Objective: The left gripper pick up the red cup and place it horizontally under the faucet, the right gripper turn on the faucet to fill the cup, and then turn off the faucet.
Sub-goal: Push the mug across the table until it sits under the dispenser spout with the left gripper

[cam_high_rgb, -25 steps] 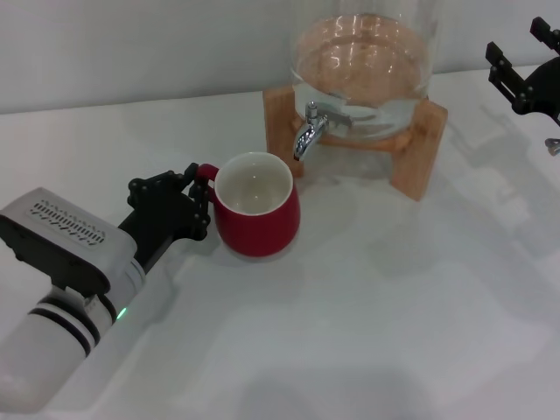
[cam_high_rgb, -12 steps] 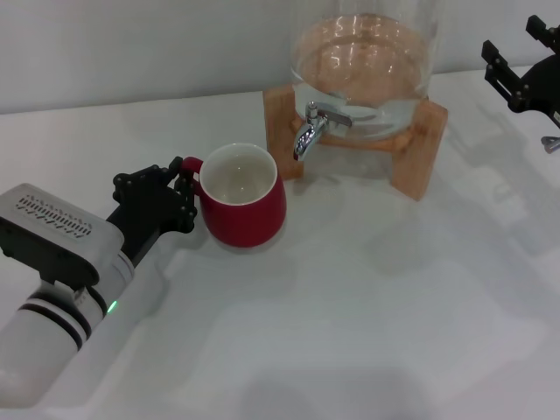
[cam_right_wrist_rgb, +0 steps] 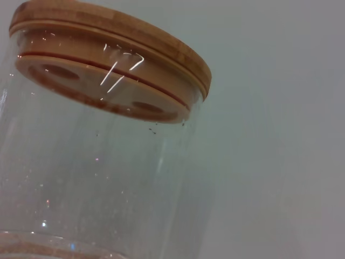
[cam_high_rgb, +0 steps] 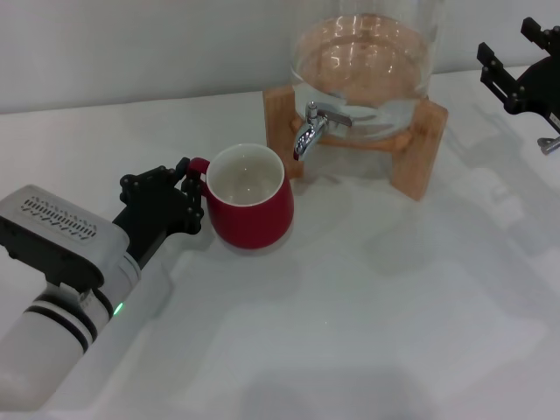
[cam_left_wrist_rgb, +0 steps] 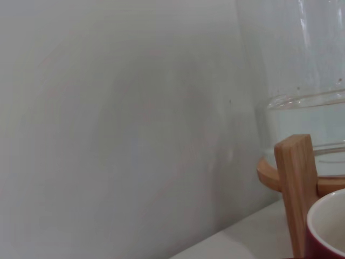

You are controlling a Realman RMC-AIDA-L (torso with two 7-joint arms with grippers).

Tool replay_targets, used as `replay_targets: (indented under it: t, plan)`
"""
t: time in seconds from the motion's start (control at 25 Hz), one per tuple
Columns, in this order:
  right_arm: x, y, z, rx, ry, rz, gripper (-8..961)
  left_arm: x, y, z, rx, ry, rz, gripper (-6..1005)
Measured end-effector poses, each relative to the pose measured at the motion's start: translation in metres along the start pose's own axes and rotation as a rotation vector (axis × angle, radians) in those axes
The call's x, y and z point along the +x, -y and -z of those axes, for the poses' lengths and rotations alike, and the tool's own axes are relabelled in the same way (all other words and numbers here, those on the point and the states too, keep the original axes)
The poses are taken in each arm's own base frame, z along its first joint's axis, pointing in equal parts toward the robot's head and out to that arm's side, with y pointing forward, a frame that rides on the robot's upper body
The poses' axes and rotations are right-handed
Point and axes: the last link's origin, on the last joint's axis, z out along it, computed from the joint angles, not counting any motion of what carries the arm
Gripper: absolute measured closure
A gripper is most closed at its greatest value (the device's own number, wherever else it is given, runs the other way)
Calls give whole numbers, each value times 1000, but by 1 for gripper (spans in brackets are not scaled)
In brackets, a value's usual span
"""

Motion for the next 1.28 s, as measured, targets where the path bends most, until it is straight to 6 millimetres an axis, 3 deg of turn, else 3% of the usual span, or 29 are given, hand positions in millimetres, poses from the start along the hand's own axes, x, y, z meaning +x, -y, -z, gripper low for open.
replay_targets:
  t: [0.56,1.28]
  plan:
    - [-2,-1,-3,-16,9,-5,290,-11,1,3,14,59,13,867]
    - [-6,-5,-9,-47,22,5,291,-3,-3,-10,-5,85,25,864]
